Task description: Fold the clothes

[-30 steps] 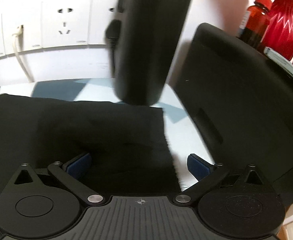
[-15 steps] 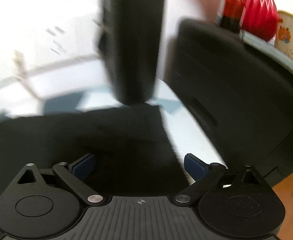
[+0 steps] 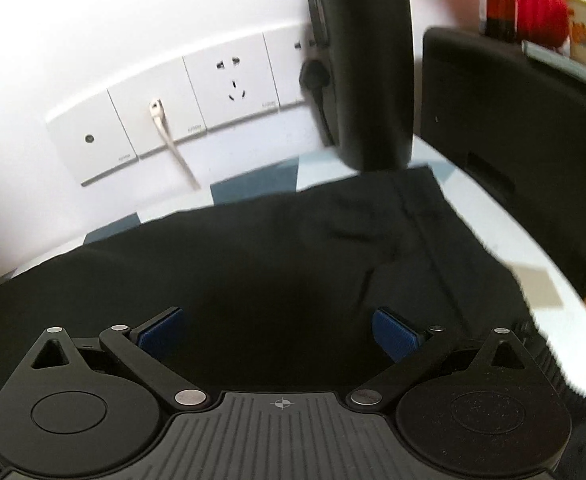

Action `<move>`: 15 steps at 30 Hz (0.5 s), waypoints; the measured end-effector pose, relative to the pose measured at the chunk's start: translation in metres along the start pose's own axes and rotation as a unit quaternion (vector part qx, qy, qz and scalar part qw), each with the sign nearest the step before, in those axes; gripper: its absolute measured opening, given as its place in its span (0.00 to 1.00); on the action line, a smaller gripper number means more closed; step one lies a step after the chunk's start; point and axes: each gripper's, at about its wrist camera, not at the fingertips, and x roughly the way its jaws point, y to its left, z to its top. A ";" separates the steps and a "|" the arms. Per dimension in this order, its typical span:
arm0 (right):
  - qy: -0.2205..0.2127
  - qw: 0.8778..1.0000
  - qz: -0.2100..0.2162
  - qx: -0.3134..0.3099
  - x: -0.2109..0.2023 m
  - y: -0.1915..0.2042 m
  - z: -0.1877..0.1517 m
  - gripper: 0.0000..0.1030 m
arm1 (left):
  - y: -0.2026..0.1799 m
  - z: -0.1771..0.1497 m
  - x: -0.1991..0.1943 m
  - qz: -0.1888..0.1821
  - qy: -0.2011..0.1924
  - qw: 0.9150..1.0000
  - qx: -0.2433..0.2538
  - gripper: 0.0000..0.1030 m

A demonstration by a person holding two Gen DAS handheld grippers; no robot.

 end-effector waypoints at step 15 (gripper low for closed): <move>0.010 0.999 0.010 0.033 -0.007 0.060 -0.027 0.97 | 0.158 0.031 -0.078 0.110 -0.091 0.984 -0.106 0.79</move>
